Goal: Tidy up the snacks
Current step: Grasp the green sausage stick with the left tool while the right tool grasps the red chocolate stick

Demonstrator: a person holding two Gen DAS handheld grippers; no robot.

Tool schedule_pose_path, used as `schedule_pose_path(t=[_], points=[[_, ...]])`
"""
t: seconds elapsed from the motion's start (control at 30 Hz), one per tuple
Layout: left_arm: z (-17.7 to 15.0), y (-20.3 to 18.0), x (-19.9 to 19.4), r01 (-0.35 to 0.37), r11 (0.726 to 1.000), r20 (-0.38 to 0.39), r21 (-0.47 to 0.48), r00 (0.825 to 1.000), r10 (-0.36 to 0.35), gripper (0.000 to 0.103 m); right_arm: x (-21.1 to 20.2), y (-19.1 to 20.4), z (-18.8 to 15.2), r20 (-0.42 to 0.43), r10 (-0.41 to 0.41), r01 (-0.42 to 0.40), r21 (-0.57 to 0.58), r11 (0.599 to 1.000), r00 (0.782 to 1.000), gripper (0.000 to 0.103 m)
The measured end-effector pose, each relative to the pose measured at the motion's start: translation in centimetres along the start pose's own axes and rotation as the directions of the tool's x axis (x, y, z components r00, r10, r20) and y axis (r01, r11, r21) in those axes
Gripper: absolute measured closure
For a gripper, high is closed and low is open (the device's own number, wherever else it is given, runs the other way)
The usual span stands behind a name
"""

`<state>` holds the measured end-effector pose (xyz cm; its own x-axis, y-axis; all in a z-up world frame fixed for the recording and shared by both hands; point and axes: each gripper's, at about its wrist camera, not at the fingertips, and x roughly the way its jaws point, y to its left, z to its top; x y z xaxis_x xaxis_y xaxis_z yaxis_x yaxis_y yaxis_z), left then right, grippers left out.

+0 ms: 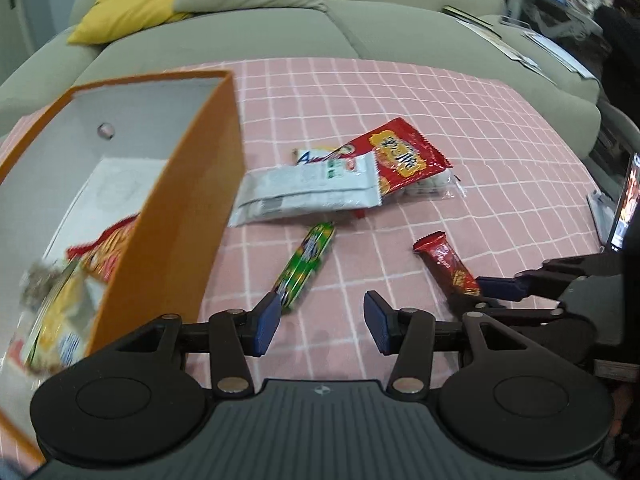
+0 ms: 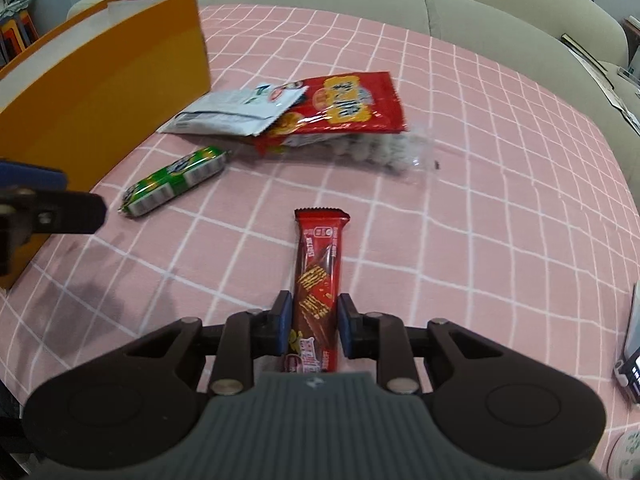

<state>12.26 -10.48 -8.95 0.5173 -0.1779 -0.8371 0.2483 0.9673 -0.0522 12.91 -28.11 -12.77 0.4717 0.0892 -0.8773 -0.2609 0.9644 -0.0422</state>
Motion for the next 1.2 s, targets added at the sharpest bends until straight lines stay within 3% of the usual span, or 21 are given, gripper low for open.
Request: schedule_pose_path(t=[0.13, 0.2, 0.3, 0.43, 0.87, 1.07, 1.2], points=[[0.8, -0.6, 2.2, -0.019, 0.998, -0.019, 0.058, 1.0, 0.02, 0.045, 0.1, -0.5, 0.2, 0.01, 0.014, -0.015, 0.012, 1.0, 1.0, 0.077], [1.0, -0.6, 3.2, -0.031, 0.997, -0.033, 0.077, 0.999, 0.034, 0.045, -0.3, -0.6, 0.2, 0.021, 0.027, -0.028, 0.032, 0.999, 0.999, 0.066], [1.1, -0.2, 3.6, -0.026, 0.996, -0.022, 0.082, 0.999, 0.028, 0.045, -0.9, -0.9, 0.0, 0.047, 0.058, -0.062, 0.086, 0.994, 0.997, 0.06], [1.3, -0.1, 3.9, -0.014, 0.994, 0.004, 0.106, 1.0, 0.014, 0.044, -1.1, -1.3, -0.3, 0.072, 0.066, -0.077, 0.158, 0.984, 0.995, 0.059], [2.3, 0.1, 7.8, -0.039, 0.99, -0.116, 0.137, 0.992, 0.055, 0.045, 0.7, -0.3, 0.1, 0.066, 0.044, -0.056, 0.202, 0.978, 0.997, 0.059], [2.5, 0.4, 7.9, -0.024, 0.994, -0.132, 0.108, 0.99, 0.038, 0.056, 1.6, 0.6, 0.4, 0.052, 0.006, -0.014, 0.151, 0.988, 0.999, 0.06], [2.3, 0.2, 7.6, -0.028, 0.994, -0.146, 0.105, 0.988, 0.043, 0.074, 1.6, 0.7, 0.3, 0.052, 0.0, -0.008, 0.153, 0.988, 0.999, 0.073]])
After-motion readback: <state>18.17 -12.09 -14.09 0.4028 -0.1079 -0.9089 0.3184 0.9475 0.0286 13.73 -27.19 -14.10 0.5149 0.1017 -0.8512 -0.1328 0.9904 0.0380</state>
